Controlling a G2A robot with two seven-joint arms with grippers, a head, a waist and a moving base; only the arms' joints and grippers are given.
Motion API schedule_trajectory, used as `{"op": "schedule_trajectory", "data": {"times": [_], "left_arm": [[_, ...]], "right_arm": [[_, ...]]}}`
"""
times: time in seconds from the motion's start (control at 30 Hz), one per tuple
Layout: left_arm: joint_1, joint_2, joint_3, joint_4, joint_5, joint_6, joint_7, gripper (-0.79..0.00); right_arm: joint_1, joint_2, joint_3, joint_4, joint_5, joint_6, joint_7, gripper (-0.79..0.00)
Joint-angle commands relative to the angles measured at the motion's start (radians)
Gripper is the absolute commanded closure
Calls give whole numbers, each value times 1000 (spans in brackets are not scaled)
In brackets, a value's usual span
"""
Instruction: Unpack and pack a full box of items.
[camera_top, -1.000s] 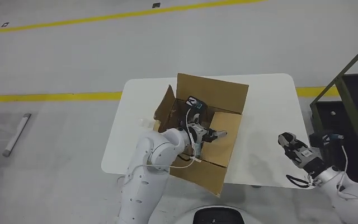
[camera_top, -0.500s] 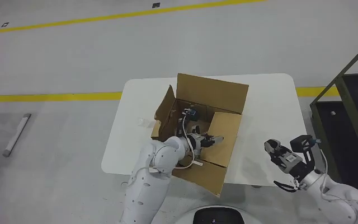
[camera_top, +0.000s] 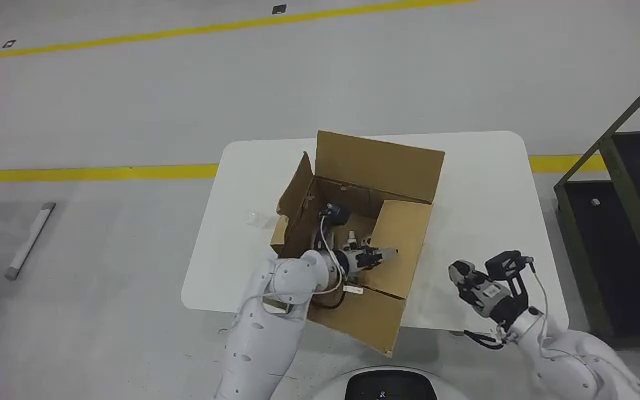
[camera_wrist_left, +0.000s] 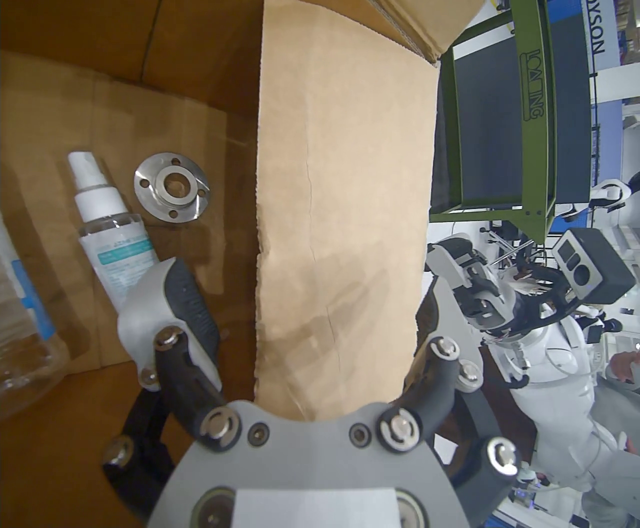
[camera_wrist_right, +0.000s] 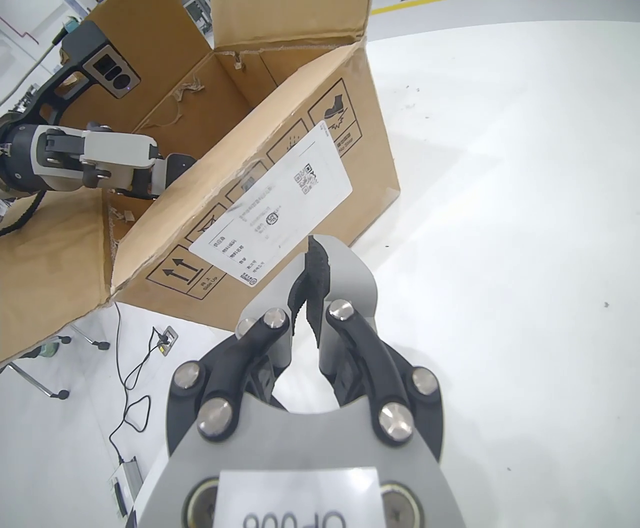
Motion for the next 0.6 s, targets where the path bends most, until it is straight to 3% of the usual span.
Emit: {"op": "schedule_trajectory", "data": {"times": [0.0, 0.3, 0.57], "left_arm": [[4, 0, -7, -1, -47, 12, -4, -785], [9, 6, -10, -13, -163, 23, -25, -785], [2, 11, 7, -35, -233, 14, -33, -785]], "right_arm": [[5, -1, -9, 7, 6, 2, 1, 0], [68, -12, -62, 70, 54, 21, -16, 0], [202, -26, -139, 184, 37, 28, -19, 0]]}}
